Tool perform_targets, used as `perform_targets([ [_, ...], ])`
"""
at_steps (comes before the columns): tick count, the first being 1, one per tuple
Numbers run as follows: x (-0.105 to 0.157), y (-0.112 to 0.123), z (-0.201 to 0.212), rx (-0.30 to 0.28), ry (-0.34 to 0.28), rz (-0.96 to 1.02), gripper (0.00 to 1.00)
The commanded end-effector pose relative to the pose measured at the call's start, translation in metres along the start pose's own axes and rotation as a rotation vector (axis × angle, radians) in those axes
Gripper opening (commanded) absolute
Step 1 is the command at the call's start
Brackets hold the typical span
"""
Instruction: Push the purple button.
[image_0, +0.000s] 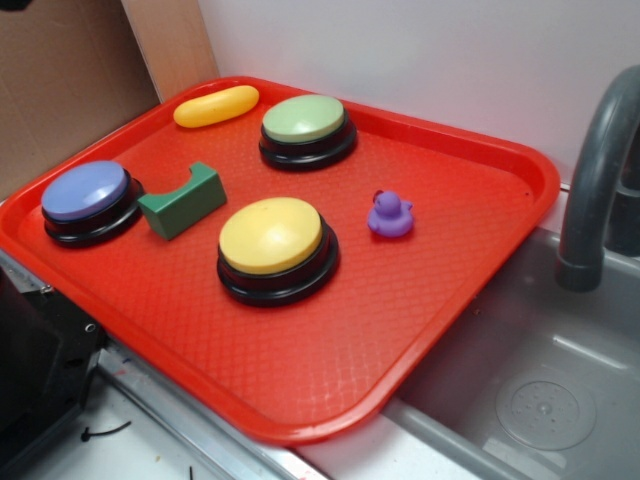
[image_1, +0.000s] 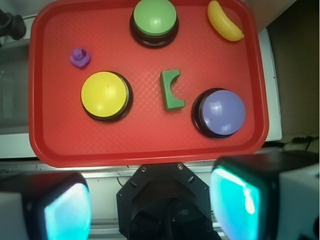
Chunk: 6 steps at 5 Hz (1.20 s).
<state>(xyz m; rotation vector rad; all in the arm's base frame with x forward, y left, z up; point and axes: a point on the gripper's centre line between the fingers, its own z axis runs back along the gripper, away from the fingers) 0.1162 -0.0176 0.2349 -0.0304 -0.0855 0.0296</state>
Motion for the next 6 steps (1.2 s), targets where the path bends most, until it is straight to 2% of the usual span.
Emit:
perform_targets([
  [1, 0.000, 0.000, 0.000, 0.000, 0.000, 0.000, 1.00],
  [2, 0.014, 0.046, -0.034, 0.045, 0.018, 0.212, 1.00],
  [3, 0.021, 0.072, -0.061, 0.064, -0.024, 0.341, 1.00],
  [4, 0.026, 0.085, -0.096, 0.059, -0.049, 0.396, 1.00],
  [5, 0.026, 0.097, -0.131, 0.014, -0.009, 0.448, 1.00],
  [6, 0.027, 0.114, -0.154, 0.005, -0.006, 0.405, 1.00],
])
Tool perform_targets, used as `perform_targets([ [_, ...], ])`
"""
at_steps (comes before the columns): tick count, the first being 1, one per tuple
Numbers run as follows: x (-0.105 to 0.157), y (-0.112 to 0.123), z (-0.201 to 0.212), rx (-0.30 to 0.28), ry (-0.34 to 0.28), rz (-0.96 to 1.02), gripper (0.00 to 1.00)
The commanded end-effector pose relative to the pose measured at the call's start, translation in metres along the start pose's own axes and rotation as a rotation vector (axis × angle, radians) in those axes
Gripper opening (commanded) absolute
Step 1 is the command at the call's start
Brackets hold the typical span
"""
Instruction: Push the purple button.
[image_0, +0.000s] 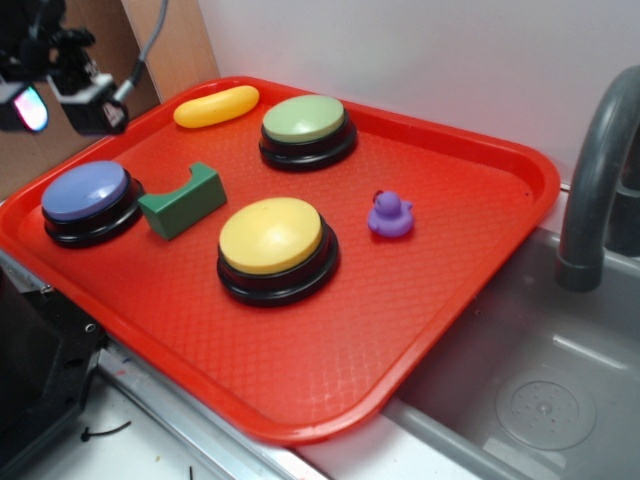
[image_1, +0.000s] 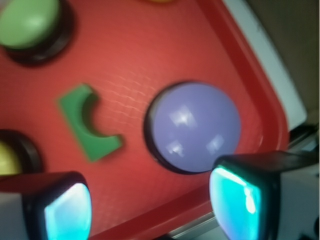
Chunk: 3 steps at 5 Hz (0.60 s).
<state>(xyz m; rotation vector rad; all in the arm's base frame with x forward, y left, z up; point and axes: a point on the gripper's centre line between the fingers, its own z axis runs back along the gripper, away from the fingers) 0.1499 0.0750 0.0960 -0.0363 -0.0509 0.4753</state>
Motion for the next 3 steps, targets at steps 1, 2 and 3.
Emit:
perform_targets([
  [1, 0.020, 0.019, -0.028, 0.012, -0.048, -0.095, 1.00],
  [2, 0.022, 0.019, -0.045, 0.024, -0.009, -0.127, 1.00],
  [3, 0.022, 0.016, -0.053, 0.040, 0.018, -0.154, 1.00],
])
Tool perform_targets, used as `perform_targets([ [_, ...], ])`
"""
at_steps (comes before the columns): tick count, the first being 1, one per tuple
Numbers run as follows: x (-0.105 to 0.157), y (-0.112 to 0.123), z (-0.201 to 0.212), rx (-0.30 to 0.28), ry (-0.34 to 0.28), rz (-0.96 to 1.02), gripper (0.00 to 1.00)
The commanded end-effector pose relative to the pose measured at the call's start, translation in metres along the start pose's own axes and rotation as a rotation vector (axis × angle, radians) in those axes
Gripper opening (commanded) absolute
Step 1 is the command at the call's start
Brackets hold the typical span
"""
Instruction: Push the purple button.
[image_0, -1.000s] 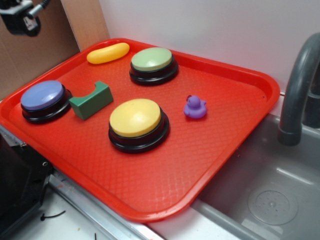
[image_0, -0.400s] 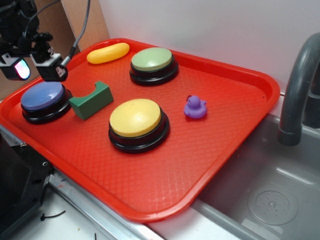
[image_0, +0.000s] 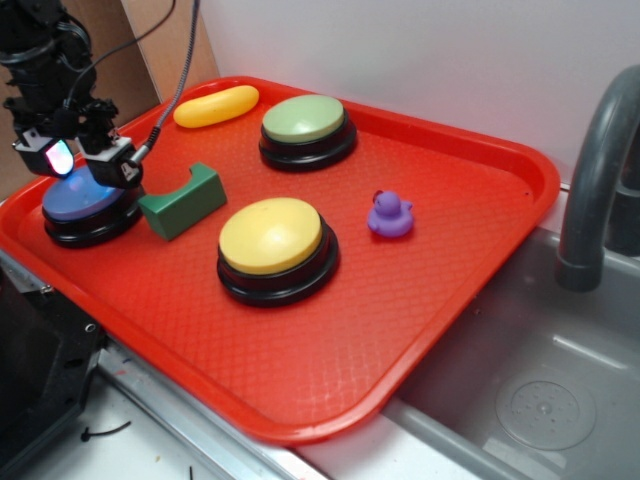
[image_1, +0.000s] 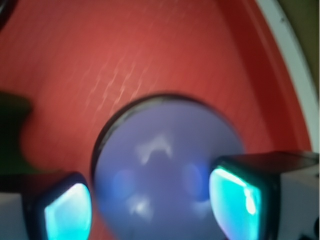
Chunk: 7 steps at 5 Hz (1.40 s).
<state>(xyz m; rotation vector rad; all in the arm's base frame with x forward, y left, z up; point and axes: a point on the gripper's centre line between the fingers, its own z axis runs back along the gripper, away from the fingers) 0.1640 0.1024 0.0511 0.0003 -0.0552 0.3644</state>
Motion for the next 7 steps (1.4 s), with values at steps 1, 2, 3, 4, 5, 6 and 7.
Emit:
perform_targets([
  [1, -0.002, -0.006, -0.006, 0.004, 0.034, -0.039, 1.00],
  [2, -0.003, -0.006, 0.009, 0.012, 0.061, -0.050, 1.00],
  [3, -0.005, -0.006, 0.026, 0.022, 0.061, -0.055, 1.00],
  [4, -0.007, -0.004, 0.043, 0.039, 0.047, -0.056, 1.00],
  [5, -0.008, -0.005, 0.053, 0.046, 0.040, -0.057, 1.00],
  [6, -0.008, -0.005, 0.063, 0.059, 0.028, -0.059, 1.00],
  [7, -0.009, -0.004, 0.069, 0.058, 0.034, -0.055, 1.00],
])
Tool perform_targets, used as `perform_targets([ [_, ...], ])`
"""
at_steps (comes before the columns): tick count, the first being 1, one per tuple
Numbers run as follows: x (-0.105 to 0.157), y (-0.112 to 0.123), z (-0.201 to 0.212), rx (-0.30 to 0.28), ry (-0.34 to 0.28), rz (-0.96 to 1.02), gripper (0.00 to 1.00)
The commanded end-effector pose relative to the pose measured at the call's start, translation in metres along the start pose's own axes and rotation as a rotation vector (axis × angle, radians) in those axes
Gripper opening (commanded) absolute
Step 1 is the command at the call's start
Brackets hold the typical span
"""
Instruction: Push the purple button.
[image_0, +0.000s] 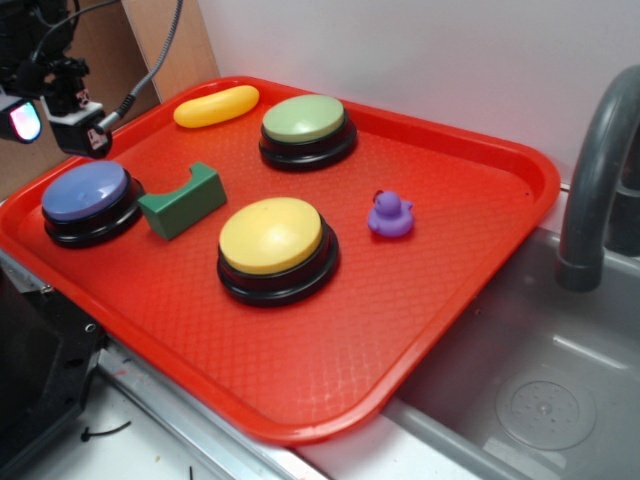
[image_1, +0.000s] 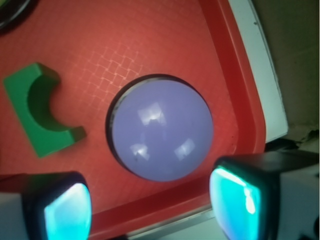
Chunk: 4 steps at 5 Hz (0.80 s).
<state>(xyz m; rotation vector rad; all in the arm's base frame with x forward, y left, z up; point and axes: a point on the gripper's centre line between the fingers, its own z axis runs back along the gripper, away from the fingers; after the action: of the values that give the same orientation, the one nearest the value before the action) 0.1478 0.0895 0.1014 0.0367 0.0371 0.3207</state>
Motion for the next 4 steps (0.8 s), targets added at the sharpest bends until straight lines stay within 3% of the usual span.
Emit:
perform_targets([
  [1, 0.004, 0.006, 0.024, 0.013, -0.054, -0.003, 1.00],
  [4, -0.006, 0.006, 0.048, 0.010, -0.079, -0.008, 1.00],
])
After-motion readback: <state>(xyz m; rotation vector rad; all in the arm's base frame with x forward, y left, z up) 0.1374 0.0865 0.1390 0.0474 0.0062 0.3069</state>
